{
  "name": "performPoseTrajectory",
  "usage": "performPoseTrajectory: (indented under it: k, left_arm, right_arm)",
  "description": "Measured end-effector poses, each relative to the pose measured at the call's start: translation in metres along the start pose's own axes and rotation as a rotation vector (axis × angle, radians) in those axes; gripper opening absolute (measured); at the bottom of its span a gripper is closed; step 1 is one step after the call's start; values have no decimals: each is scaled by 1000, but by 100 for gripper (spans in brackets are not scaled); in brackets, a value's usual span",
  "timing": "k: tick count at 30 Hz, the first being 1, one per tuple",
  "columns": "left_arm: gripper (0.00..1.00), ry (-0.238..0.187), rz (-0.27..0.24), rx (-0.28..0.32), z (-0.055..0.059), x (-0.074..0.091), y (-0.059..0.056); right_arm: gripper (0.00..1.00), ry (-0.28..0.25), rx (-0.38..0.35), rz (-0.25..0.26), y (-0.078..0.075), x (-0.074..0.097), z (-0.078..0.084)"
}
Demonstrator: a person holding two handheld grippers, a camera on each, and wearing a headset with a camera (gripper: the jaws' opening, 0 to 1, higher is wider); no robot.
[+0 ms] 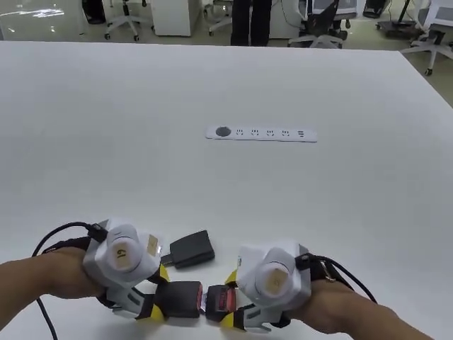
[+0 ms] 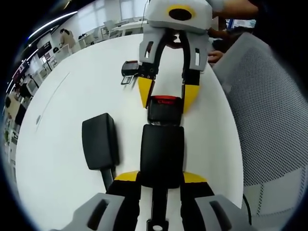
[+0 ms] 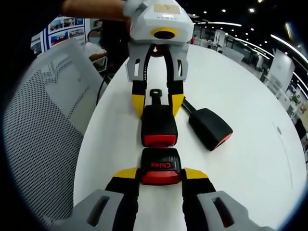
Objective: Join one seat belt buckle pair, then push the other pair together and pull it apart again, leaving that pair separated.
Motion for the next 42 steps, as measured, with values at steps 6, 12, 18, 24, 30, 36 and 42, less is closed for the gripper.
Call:
performPoseTrajectory:
  k: [6, 12, 18, 24, 30, 36, 42]
  left_arm:
    - [37, 5, -24, 0, -1, 0, 1]
    - [45, 8, -30, 6, -7, 3, -5]
    - [52, -2, -40, 43, -8, 14, -4]
    - [58, -24, -56, 87, -14, 36, 3]
    - [62, -39, -72, 111, -18, 49, 11]
    - [64, -58, -98, 130, -23, 57, 25]
    - [64, -63, -117, 130, -29, 58, 36]
  right_arm:
    - [43, 0, 15, -12, 4, -1, -2]
    - [50, 8, 31, -16, 4, 4, -6]
    - [59, 14, 40, -1, -3, 17, -10]
    - [67, 13, 36, 18, -12, 37, -14]
    - [72, 10, 23, 46, -27, 50, -11]
    - [74, 17, 10, 69, -40, 61, -1]
    - [73, 25, -15, 92, -54, 69, 12]
Point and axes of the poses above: the centre of the closed fingertips' face, and the gripper's own axes: x roughly backward along the fingers, y roughly to its left, z roughly out of its underside, the point moved 4 cm from there along x, roughly backward along the fingers, and after that the axes turned 4 degrees about y, right-handed, at the moved point
